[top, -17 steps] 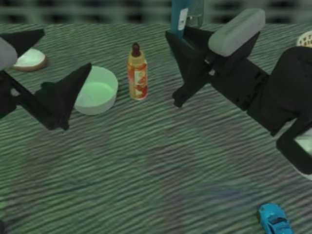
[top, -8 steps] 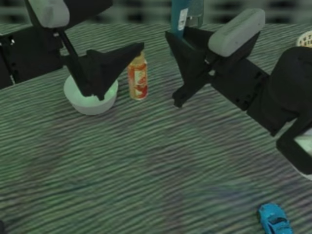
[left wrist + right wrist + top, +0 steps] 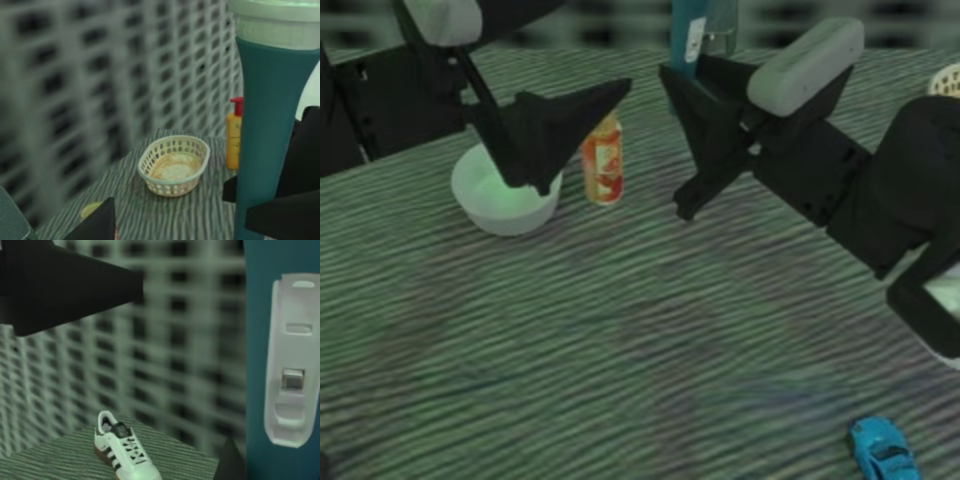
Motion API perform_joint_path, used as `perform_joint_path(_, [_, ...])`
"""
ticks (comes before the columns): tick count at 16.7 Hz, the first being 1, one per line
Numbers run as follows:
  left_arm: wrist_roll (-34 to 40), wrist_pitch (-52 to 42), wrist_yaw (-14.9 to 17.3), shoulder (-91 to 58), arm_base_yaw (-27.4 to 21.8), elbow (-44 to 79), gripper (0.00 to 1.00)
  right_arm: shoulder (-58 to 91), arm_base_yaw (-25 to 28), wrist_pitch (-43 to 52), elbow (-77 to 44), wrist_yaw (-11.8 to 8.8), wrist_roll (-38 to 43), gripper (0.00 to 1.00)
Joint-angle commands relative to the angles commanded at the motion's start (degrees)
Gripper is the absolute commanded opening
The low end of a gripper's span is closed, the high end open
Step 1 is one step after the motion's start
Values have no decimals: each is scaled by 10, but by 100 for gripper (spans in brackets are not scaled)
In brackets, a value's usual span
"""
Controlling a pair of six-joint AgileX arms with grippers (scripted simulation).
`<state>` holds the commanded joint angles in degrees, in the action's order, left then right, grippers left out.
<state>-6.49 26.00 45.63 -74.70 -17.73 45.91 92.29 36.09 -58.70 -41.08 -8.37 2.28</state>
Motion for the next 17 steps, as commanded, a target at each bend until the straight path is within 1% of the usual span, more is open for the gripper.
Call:
perform_joint_path(6, [4,28,-81,-118,-84,95,100,0,0,0,0,0,0,0])
perform_joint_path(8, [5,35,-102,-148,-105,119,100,0,0,0,0,0,0,0])
perform_joint_path(10, [6,37,-109,-159,-113,128,100,0,0,0,0,0,0,0])
perform_joint_path(13, [6,37,-109,-159,-113,128,100,0,0,0,0,0,0,0])
perform_joint_path(17, [6,37,-109,-159,-113,128,70,0,0,0,0,0,0,0])
